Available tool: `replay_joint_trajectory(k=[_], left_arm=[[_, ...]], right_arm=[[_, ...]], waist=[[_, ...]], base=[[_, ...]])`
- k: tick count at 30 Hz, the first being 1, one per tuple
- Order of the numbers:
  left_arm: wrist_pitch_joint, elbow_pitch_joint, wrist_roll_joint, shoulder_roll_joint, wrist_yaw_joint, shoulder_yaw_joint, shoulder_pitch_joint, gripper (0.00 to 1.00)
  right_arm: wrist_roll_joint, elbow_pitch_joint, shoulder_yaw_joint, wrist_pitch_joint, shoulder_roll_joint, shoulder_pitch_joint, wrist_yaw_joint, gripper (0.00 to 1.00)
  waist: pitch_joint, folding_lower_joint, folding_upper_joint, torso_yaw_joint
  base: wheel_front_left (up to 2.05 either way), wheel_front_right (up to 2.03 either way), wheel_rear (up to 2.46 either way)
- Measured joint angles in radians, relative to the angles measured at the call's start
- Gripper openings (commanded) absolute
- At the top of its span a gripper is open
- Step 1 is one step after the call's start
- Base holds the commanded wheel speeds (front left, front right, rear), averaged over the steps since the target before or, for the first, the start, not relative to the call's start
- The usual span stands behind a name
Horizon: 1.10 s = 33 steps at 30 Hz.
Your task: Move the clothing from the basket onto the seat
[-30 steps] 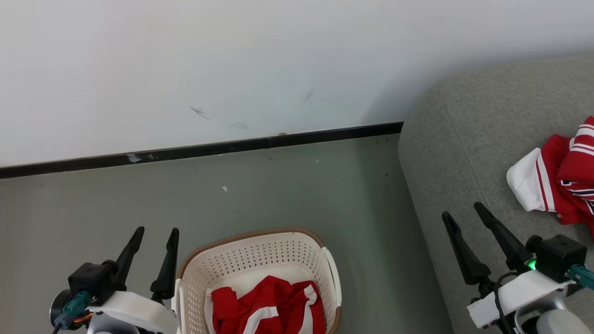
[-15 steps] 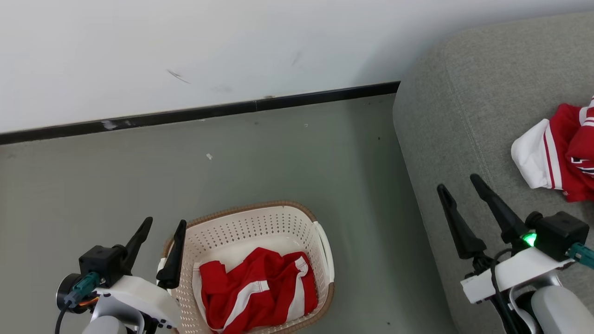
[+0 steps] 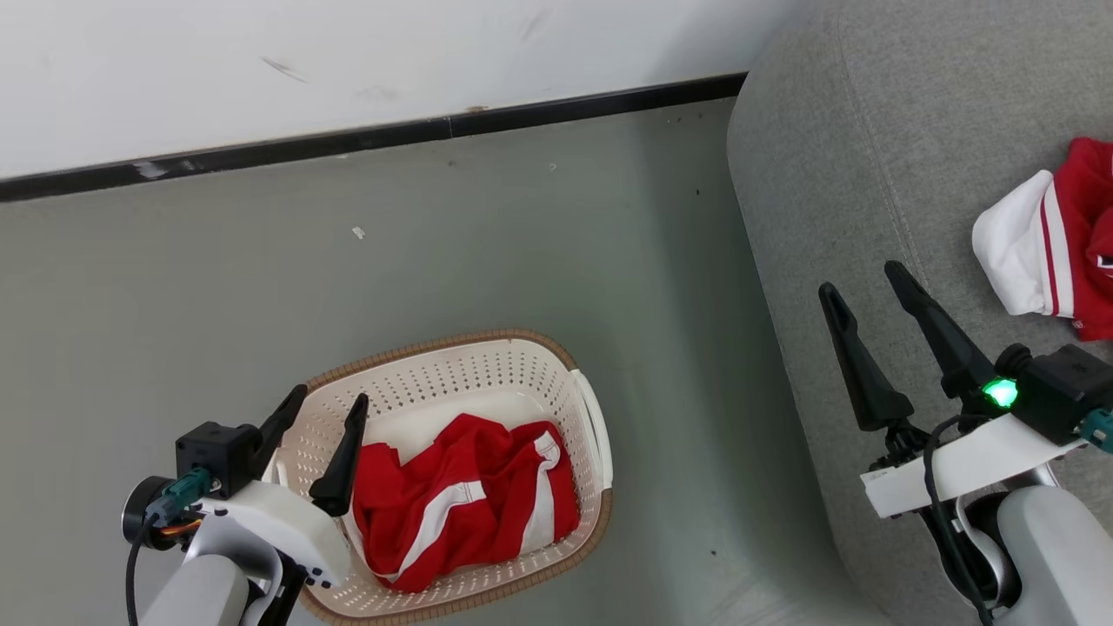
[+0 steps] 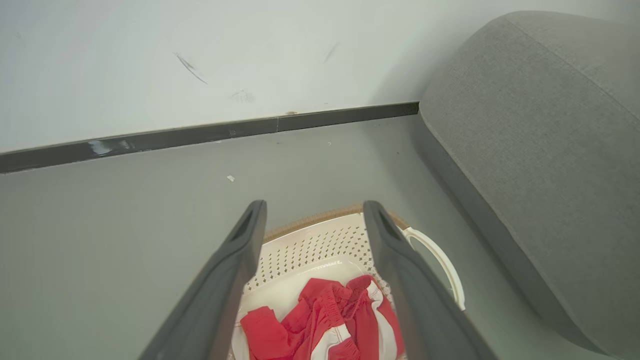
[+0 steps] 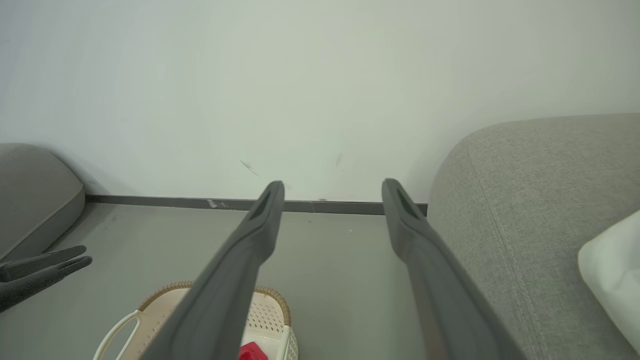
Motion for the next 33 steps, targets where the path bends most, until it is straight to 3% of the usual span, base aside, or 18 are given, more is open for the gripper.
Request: replay_joint_trajectory(k=[33], left_arm=[[0.088, 0.281, 0.057, -0.013, -0.037, -0.137, -0.23, 1.0]], right_arm=[[-0.043, -0.076, -0.028, -0.005, 0.031, -0.178, 0.0, 1.0]], waist=[[0.271, 0.0, 0.0, -0.079]], base=[[0.0, 0.0, 0.0]])
